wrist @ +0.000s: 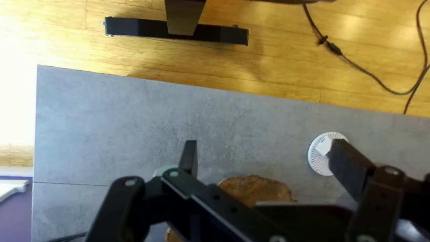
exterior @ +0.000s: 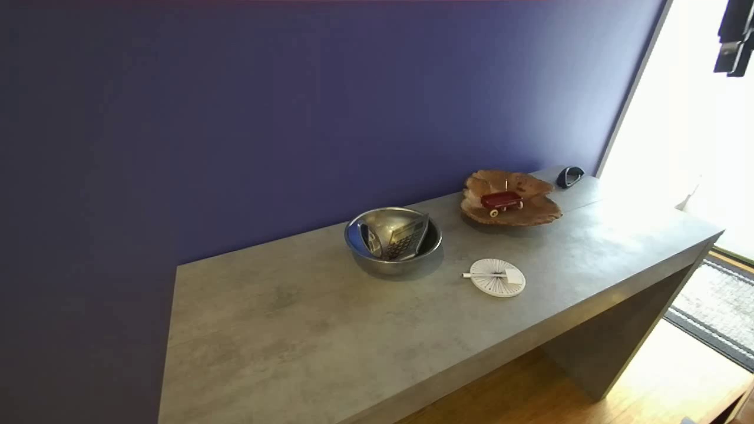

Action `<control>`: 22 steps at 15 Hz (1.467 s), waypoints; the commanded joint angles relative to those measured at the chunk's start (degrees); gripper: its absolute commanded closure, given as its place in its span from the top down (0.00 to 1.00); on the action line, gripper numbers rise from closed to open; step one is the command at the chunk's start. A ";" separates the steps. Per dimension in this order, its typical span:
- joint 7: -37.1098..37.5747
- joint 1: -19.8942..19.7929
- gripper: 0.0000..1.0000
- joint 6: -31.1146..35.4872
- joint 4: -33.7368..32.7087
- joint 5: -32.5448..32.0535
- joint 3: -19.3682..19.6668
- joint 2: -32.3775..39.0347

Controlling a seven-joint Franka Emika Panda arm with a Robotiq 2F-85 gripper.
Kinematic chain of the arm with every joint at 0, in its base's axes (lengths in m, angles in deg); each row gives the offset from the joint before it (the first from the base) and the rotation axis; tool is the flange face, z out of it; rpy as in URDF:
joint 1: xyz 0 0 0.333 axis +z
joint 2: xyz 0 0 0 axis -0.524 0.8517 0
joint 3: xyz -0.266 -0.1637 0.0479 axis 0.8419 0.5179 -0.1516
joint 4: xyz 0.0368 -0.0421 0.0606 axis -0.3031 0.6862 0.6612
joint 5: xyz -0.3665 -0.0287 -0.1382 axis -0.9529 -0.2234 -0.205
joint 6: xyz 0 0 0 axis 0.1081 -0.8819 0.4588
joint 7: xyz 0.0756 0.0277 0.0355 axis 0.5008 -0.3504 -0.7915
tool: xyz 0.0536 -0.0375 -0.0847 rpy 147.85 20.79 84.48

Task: Pick up the shades and move them to the left side of the table

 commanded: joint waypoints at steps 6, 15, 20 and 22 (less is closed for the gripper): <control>9.55 -2.76 1.00 22.01 1.22 2.31 -1.18 20.05; 23.44 -1.92 1.00 32.06 0.08 8.16 -3.78 25.36; 24.82 -3.78 1.00 48.87 -1.93 16.00 -1.69 38.00; 22.90 -5.37 1.00 54.96 -3.57 21.12 -0.88 42.84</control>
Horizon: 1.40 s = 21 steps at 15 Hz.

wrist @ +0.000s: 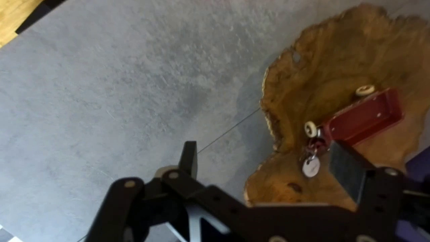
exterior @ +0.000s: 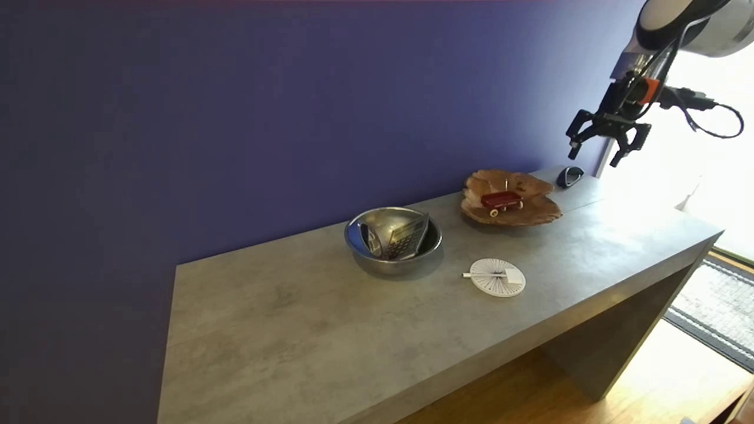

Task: Pick up the shades and move them to the left side of the table

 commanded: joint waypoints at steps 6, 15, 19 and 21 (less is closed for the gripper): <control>-3.10 -8.77 1.00 18.80 -11.63 19.67 0.14 17.15; -2.31 -10.20 1.00 21.45 -15.42 22.96 -1.57 21.82; -2.53 -11.58 0.93 25.61 -20.04 27.54 -4.24 26.98; -3.28 -12.13 0.94 27.56 -22.07 27.24 -4.45 29.62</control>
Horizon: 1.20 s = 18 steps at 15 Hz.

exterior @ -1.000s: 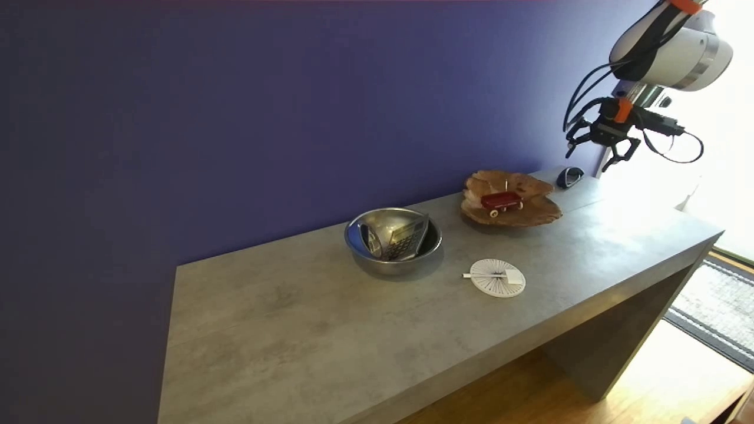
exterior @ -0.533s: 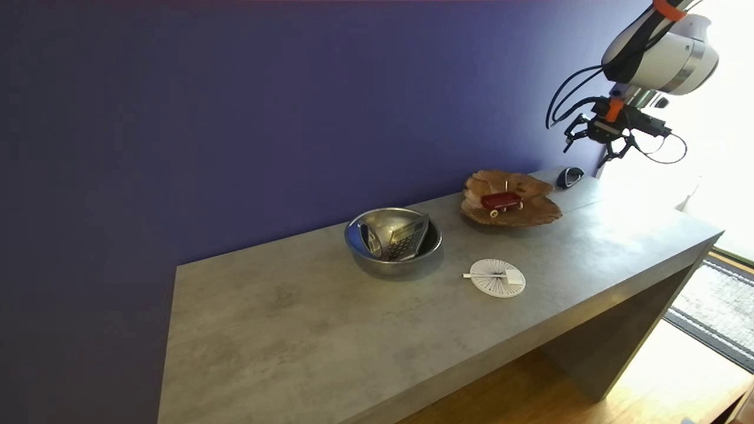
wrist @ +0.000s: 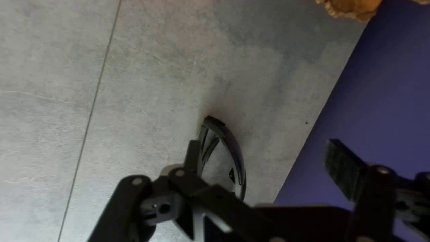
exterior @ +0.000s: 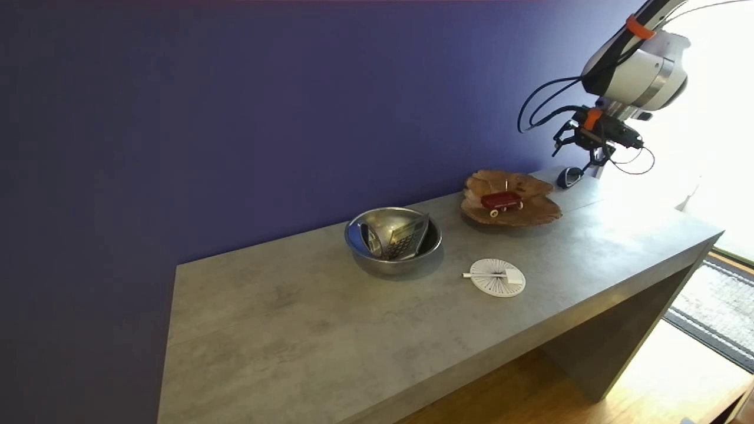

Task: Pick up the shades and move them to the left side of the table

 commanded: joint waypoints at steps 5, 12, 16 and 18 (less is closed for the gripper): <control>-5.48 -6.60 1.00 9.68 -8.32 0.25 -4.36 9.47; -8.10 -13.16 0.65 13.59 -11.58 -0.36 -11.52 13.40; -8.37 -12.86 0.37 13.83 -11.75 -0.48 -11.35 14.69; -8.38 -12.86 0.23 14.26 -11.70 -0.44 -11.17 14.93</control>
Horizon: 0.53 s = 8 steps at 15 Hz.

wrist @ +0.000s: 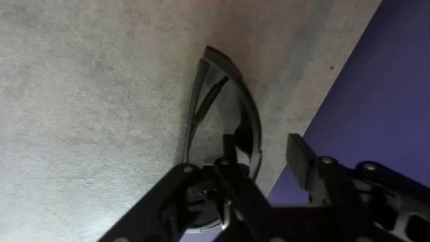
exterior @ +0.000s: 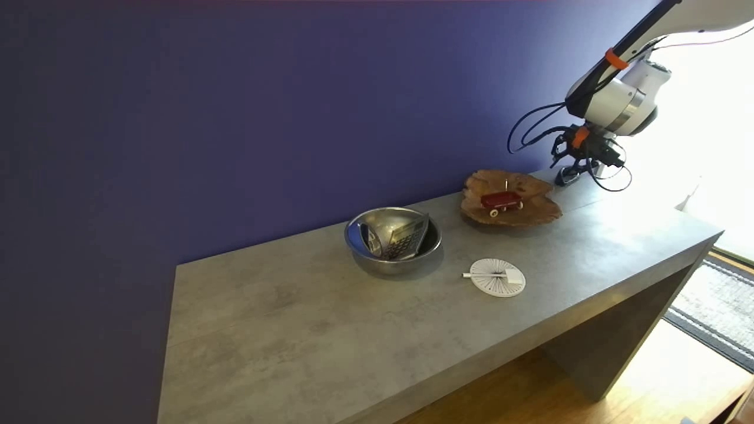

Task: Pick up the shades and move them to the left side of the table

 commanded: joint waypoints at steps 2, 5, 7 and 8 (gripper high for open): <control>-0.78 -0.90 0.08 2.22 -0.87 -0.55 -0.49 1.38; -1.10 -0.45 0.01 2.91 0.11 -0.69 0.41 0.44; -2.37 1.49 0.04 -1.27 3.85 -0.93 3.72 -3.65; -3.97 -0.26 0.04 -3.21 5.36 -1.47 2.42 -5.65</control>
